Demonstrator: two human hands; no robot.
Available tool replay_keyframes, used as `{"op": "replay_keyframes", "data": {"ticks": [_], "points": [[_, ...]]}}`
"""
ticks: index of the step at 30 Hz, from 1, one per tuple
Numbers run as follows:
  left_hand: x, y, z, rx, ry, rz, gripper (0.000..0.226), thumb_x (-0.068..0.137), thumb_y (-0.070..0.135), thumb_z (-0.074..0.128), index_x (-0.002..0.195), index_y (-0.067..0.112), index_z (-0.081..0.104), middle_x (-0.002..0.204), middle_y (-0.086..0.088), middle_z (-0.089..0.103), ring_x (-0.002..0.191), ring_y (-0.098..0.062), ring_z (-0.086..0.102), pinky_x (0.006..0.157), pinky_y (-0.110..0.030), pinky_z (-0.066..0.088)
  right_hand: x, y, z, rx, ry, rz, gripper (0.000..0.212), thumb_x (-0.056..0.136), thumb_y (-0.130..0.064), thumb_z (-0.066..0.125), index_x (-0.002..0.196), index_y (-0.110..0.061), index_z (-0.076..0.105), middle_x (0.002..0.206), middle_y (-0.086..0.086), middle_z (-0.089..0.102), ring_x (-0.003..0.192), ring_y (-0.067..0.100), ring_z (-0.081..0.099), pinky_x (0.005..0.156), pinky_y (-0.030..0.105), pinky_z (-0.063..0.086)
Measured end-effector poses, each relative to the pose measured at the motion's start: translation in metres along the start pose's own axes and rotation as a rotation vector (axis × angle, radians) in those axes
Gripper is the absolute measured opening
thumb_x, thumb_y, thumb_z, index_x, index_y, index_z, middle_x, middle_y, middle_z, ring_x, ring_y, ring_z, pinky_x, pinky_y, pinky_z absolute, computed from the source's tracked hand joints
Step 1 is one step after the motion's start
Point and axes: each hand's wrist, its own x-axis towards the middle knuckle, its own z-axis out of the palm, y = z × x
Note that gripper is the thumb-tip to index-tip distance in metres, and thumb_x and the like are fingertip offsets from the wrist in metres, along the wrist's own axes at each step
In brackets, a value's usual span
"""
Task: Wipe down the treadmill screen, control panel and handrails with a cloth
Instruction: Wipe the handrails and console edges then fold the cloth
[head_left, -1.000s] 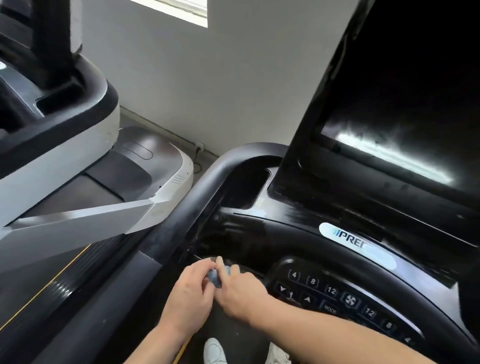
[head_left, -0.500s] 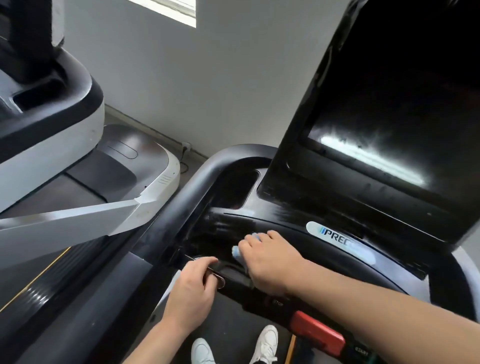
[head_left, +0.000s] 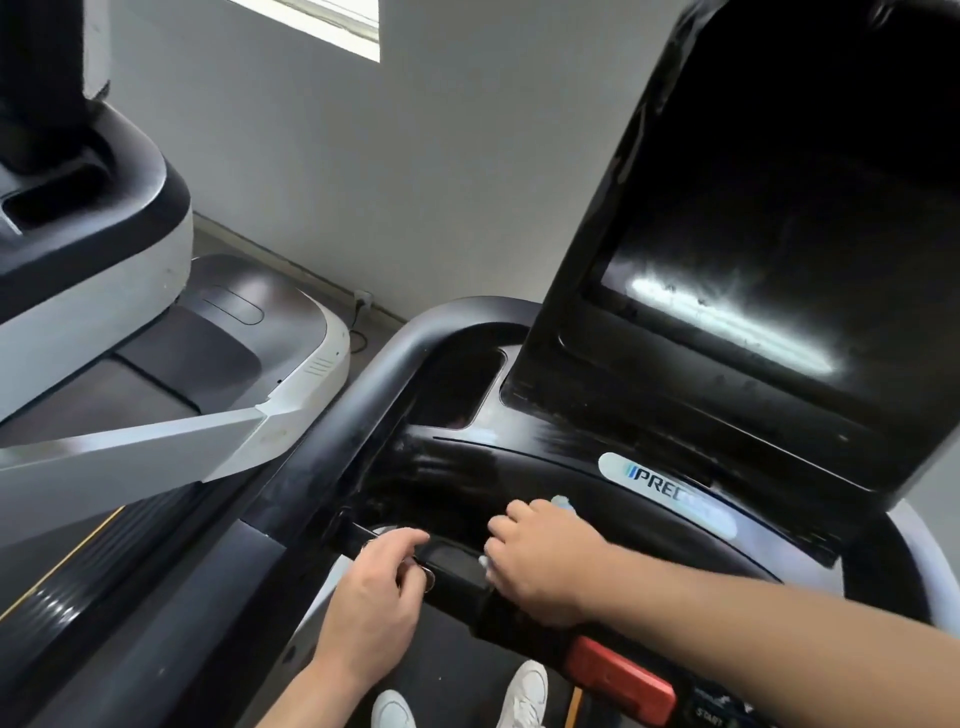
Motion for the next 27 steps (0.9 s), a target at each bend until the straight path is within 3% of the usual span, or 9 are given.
{"op": "replay_keyframes", "data": {"ticks": [2,5,8,10,12,17,21,24,27], "points": [[0.004,0.005,0.003,0.008,0.000,0.010,0.040,0.087,0.000,0.070,0.116,0.028,0.073,0.107,0.031,0.063,0.104,0.007,0.061,0.092,-0.006,0.041,0.007,-0.036,0.030,-0.124,-0.058,-0.042,0.028,0.094,-0.044,0.062,0.078,-0.022,0.069,0.082,0.001,0.065,0.079,0.026,0.059,0.074,0.040,0.043],[0.007,0.007,0.009,0.031,-0.045,0.014,0.040,0.088,0.002,0.068,0.118,0.029,0.071,0.107,0.031,0.061,0.103,0.005,0.061,0.092,-0.015,0.046,0.011,-0.026,0.038,-0.109,0.127,-0.076,0.036,0.098,-0.047,0.054,0.075,-0.024,0.070,0.079,-0.002,0.065,0.076,0.024,0.059,0.075,0.039,0.043],[0.005,0.006,0.014,0.069,-0.078,0.066,0.037,0.089,0.010,0.065,0.119,0.031,0.070,0.109,0.028,0.063,0.103,0.005,0.061,0.091,-0.021,0.050,-0.014,0.001,0.034,-0.035,0.285,-0.011,0.036,0.104,-0.046,0.040,0.113,-0.023,0.067,0.116,0.002,0.066,0.106,0.028,0.061,0.091,0.045,0.048],[0.003,0.010,0.020,0.076,-0.106,0.106,0.035,0.088,0.015,0.062,0.119,0.031,0.071,0.110,0.031,0.061,0.105,0.007,0.060,0.091,-0.019,0.049,-0.036,0.005,0.039,-0.019,0.258,0.051,0.049,0.101,-0.045,0.043,0.144,-0.024,0.050,0.148,0.008,0.055,0.132,0.032,0.054,0.104,0.049,0.049],[0.000,0.016,0.027,0.072,-0.123,0.146,0.036,0.086,0.017,0.060,0.119,0.028,0.072,0.112,0.034,0.058,0.108,0.010,0.057,0.094,-0.010,0.043,-0.060,0.006,0.045,0.106,0.233,0.212,0.064,0.100,-0.053,0.047,0.156,-0.024,0.039,0.156,0.013,0.049,0.139,0.034,0.052,0.107,0.049,0.051],[-0.002,0.028,0.041,0.082,-0.202,0.172,0.038,0.088,0.009,0.070,0.122,0.026,0.071,0.113,0.030,0.058,0.110,0.015,0.053,0.096,0.002,0.031,-0.080,0.005,0.036,0.346,0.169,0.525,0.069,0.101,-0.067,0.029,0.152,-0.021,0.037,0.137,0.004,0.053,0.118,0.031,0.055,0.099,0.046,0.048],[0.000,0.033,0.052,0.074,-0.224,0.152,0.030,0.090,0.015,0.069,0.120,0.023,0.068,0.109,0.015,0.067,0.102,-0.007,0.062,0.090,-0.022,0.047,-0.028,-0.023,0.027,0.267,0.279,0.392,0.052,0.105,-0.054,0.030,0.125,-0.016,0.060,0.132,0.010,0.060,0.121,0.035,0.053,0.097,0.052,0.046],[-0.001,0.041,0.051,0.079,-0.222,0.121,0.040,0.090,0.012,0.070,0.126,0.027,0.067,0.112,0.017,0.069,0.104,-0.006,0.064,0.088,-0.027,0.047,-0.038,-0.017,0.044,0.236,0.385,0.438,0.048,0.105,-0.047,0.038,0.139,-0.019,0.056,0.144,0.009,0.058,0.130,0.032,0.055,0.100,0.050,0.049],[-0.007,0.053,0.050,0.089,-0.229,0.077,0.046,0.090,0.006,0.070,0.128,0.031,0.067,0.112,0.020,0.069,0.103,0.003,0.064,0.091,-0.022,0.046,-0.095,0.002,0.073,0.284,0.450,0.574,0.052,0.106,-0.046,0.039,0.146,-0.015,0.049,0.134,0.004,0.061,0.115,0.029,0.062,0.089,0.046,0.054]]}}
